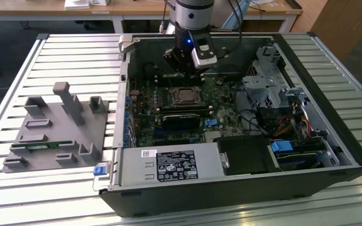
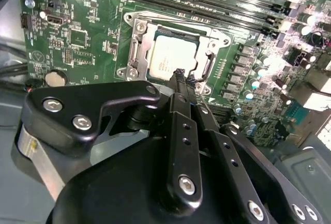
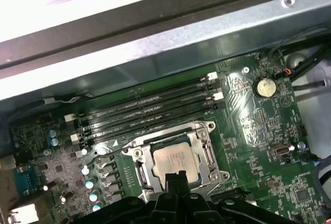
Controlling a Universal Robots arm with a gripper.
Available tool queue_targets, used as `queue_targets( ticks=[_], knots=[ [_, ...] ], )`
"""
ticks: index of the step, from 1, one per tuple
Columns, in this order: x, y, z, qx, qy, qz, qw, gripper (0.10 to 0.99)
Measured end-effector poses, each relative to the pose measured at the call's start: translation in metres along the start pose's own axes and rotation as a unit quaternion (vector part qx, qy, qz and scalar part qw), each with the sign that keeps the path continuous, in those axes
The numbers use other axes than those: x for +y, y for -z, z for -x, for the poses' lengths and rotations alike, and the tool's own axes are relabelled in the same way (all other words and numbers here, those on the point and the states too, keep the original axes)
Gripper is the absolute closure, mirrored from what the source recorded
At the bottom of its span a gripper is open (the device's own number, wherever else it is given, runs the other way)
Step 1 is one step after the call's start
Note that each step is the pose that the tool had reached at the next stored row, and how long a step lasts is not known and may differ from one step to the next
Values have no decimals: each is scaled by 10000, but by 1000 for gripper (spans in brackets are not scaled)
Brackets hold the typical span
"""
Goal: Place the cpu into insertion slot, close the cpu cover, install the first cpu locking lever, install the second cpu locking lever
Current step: 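Install the first cpu locking lever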
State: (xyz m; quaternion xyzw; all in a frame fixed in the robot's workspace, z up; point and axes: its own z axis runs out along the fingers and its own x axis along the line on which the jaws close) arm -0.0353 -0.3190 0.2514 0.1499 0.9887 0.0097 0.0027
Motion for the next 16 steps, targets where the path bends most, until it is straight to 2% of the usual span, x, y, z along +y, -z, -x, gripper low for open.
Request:
queue_targets(
  ticks=[3,6,10,13,16],
  knots=[
    [0,0,1,8,99,55,9999,980],
    [1,0,0,20,319,78,9995,980],
    [0,-2,0,31,687,78,9976,980],
    [0,-6,0,38,955,79,9954,980],
    [-7,-8,-20,40,1054,81,9944,980]
  ],
)
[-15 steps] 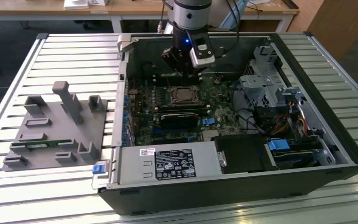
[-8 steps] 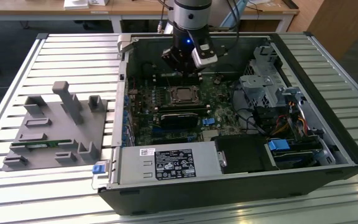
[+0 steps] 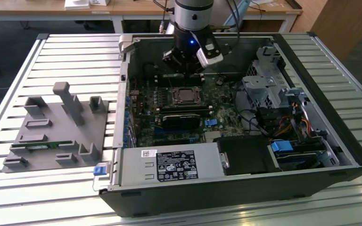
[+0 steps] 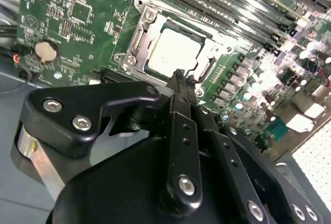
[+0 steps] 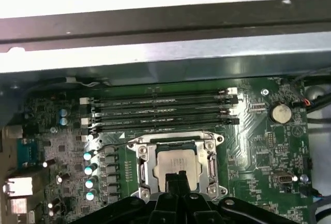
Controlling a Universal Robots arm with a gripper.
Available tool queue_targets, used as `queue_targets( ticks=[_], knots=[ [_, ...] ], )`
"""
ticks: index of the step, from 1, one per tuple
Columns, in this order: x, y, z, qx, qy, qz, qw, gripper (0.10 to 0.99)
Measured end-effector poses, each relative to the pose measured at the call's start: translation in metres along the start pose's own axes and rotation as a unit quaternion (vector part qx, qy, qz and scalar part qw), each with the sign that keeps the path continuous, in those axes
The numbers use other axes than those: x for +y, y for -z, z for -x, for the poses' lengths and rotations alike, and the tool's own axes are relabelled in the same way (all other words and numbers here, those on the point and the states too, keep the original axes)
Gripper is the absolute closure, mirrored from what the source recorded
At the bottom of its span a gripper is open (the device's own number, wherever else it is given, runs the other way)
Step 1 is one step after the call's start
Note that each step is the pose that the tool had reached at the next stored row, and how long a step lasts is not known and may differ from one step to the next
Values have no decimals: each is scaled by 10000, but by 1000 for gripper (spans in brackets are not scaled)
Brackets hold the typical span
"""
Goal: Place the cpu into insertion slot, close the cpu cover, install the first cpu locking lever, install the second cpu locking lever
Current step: 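Install the first cpu locking lever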
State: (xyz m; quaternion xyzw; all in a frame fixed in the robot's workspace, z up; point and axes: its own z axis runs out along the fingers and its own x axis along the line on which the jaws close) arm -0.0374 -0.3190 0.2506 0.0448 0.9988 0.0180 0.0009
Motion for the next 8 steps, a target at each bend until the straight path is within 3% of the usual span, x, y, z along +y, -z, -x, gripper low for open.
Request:
queue_targets(
  ticks=[8],
  knots=[
    [-25,-1,-285,-16,2,1,10000,980]
  ],
)
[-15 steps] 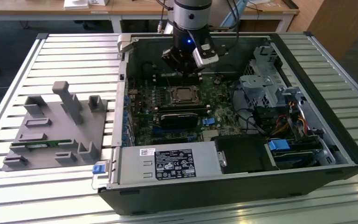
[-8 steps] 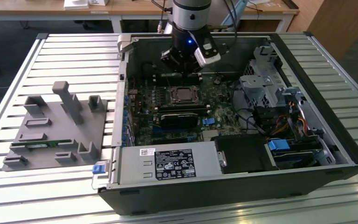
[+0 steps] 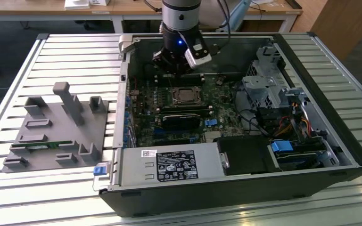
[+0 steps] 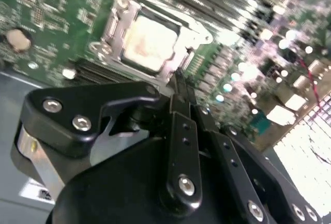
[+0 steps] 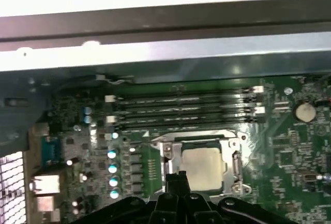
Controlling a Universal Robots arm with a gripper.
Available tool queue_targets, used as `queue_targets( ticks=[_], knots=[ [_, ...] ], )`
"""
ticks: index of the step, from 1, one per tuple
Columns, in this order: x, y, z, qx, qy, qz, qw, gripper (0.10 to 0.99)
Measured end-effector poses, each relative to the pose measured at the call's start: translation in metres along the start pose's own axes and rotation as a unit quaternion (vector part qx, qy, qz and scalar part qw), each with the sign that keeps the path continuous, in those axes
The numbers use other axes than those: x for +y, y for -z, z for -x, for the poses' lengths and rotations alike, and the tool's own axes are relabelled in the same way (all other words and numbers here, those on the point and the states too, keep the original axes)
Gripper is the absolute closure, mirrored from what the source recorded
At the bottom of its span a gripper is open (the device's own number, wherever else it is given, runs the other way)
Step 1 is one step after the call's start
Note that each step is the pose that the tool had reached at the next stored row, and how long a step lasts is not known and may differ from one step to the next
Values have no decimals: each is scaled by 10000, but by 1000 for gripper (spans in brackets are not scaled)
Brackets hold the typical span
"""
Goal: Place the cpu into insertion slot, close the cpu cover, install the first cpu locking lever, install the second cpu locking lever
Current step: 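Install the first cpu locking lever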
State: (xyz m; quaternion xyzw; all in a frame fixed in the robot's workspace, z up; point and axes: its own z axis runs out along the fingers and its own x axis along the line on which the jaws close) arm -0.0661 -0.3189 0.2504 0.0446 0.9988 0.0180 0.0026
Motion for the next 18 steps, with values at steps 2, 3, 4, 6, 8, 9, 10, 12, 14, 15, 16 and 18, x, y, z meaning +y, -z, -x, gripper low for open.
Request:
queue_targets(
  ticks=[2,3,4,6,8,9,10,12,14,15,16,18],
  knots=[
    [-5,0,-51,-11,0,1,10000,980],
    [-7,0,-74,-21,0,2,10000,980],
    [-9,1,-94,-29,1,2,10000,980],
    [-13,1,-140,-46,1,4,10000,980],
    [-18,1,-194,-60,3,6,10000,980],
    [-20,1,-222,-64,3,6,10000,980],
    [-22,1,-249,-67,2,6,10000,980],
    [-27,1,-296,-72,3,7,10000,980],
    [-28,1,-323,-73,5,7,10000,980],
    [-25,0,-333,-74,8,7,10000,980],
    [-19,0,-340,-73,11,7,10000,980],
    [-1,-1,-354,-73,16,7,10000,980]
  ],
)
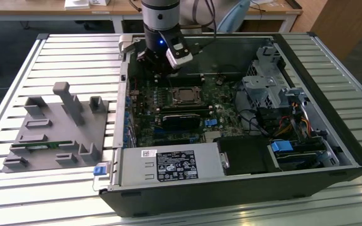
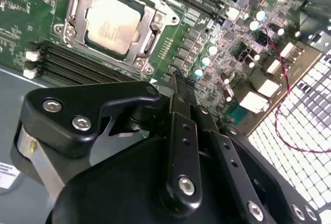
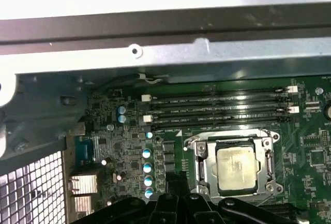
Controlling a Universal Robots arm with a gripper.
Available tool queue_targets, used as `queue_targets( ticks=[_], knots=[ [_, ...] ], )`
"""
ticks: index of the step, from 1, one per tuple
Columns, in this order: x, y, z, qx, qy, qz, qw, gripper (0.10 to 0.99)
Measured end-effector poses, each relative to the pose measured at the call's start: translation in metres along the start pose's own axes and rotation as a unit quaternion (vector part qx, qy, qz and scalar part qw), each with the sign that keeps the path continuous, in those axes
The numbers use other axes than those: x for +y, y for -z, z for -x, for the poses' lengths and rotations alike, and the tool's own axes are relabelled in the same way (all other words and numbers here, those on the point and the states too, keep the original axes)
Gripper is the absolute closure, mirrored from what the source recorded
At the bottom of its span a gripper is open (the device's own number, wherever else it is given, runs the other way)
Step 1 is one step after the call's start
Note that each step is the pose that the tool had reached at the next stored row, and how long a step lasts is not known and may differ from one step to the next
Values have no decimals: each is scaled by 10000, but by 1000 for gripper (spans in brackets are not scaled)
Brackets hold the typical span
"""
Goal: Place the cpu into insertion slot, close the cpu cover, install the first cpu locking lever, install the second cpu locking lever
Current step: 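Install the first cpu locking lever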
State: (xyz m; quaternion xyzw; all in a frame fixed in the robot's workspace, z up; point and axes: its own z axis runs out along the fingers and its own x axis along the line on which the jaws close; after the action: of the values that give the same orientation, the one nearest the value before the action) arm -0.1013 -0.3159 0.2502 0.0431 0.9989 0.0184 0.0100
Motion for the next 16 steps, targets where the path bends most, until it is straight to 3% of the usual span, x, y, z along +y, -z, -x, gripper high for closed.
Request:
queue_targets(
  ticks=[7,16],
  knots=[
    [114,-3,-25,-2,17,0,10000,980],
    [210,10,-42,-8,27,1,10000,980]
  ],
)
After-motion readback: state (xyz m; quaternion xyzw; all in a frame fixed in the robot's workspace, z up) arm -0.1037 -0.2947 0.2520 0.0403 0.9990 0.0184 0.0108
